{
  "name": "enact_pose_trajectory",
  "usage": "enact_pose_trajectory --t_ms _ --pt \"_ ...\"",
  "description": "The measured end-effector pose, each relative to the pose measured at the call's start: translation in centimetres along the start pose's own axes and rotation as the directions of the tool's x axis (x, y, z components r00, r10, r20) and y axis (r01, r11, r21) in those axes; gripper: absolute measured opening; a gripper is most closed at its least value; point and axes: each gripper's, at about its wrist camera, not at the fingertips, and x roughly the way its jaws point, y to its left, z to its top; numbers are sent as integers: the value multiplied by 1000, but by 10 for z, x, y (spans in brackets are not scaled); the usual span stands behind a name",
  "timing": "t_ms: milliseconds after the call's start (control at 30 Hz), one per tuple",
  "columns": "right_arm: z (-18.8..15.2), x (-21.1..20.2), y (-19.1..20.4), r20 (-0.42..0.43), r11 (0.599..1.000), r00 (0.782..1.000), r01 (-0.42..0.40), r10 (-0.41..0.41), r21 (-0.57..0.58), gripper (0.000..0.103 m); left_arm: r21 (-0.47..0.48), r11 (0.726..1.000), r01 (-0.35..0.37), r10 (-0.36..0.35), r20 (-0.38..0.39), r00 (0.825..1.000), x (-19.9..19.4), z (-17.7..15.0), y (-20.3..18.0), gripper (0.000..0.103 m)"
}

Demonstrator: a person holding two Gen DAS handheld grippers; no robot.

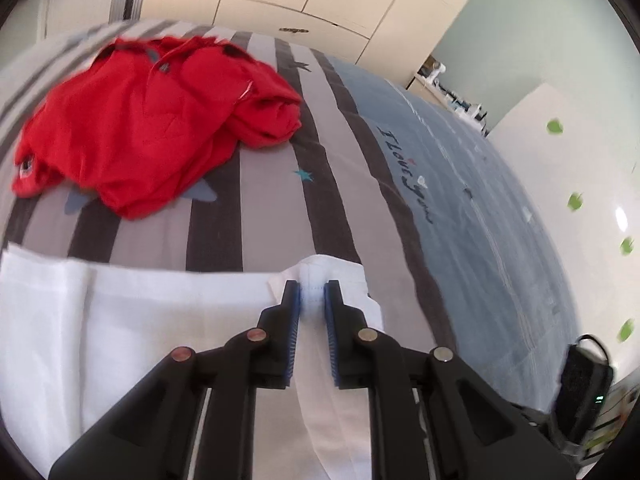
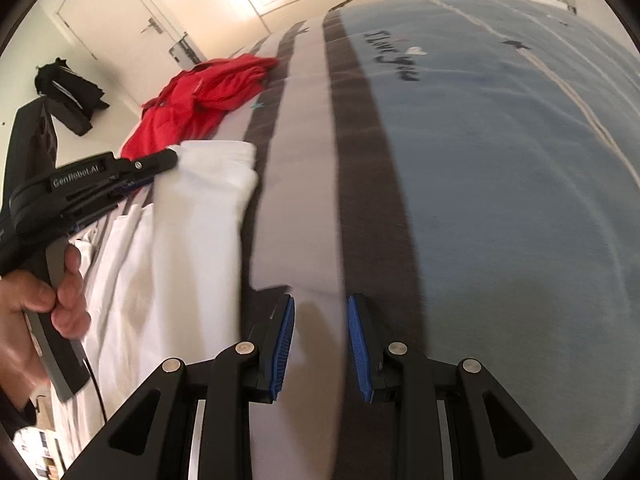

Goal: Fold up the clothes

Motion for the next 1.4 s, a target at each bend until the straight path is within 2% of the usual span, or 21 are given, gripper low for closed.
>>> enact_pose_trajectory --t_ms 33,133,333,500,567,633,667,733,867,967,1067,1167,1200,1267,1400 --pt "2 2 4 -1 1000 1000 -13 13 -7 25 -26 1000 17 -17 8 1000 -3 -1 5 14" --pt "10 8 16 0 999 999 -38 38 -31 25 -11 1000 -3 4 25 1000 -8 -6 9 14" --pt "22 27 28 -23 996 998 -51 50 -70 25 29 997 68 -67 -43 997 5 -17 6 14" --pt "35 37 27 -31 996 997 -77 76 -50 25 63 997 46 -41 -77 996 24 -20 1 14" --pt "39 41 27 -32 995 996 -87 86 -40 25 60 997 49 -44 -86 995 27 -19 4 4" --pt "43 45 28 -32 995 996 -89 88 -39 25 54 997 55 -51 -74 996 23 -17 6 3" --pt "45 46 29 -33 995 996 -89 88 -45 24 53 997 63 -60 -70 996 19 -16 6 3" --pt "49 48 31 -26 996 997 -69 68 -52 6 73 995 66 -62 -64 996 12 -12 4 3" --pt "52 51 35 -21 996 998 -63 62 -64 4 83 993 86 -81 -61 995 -2 -3 5 1" --pt "52 53 37 -8 997 1000 -27 27 -72 2 100 994 49 -45 -36 998 -8 1 9 0" --pt "54 53 31 1 999 1000 -15 15 -50 1 68 998 2 0 -37 999 -3 2 23 0" --pt "57 53 30 8 999 1000 -11 11 -39 1 8 999 40 -40 -56 998 -3 1 34 0" --pt "59 52 29 9 999 1000 -17 18 -34 1 -2 999 50 -50 -57 997 -4 -2 35 1" --pt "62 49 28 14 999 999 -39 40 -21 1 9 997 72 -71 -69 995 -7 -8 36 13" --pt "65 40 27 30 998 998 -59 59 -30 5 55 994 99 -93 -103 990 2 -16 20 18"
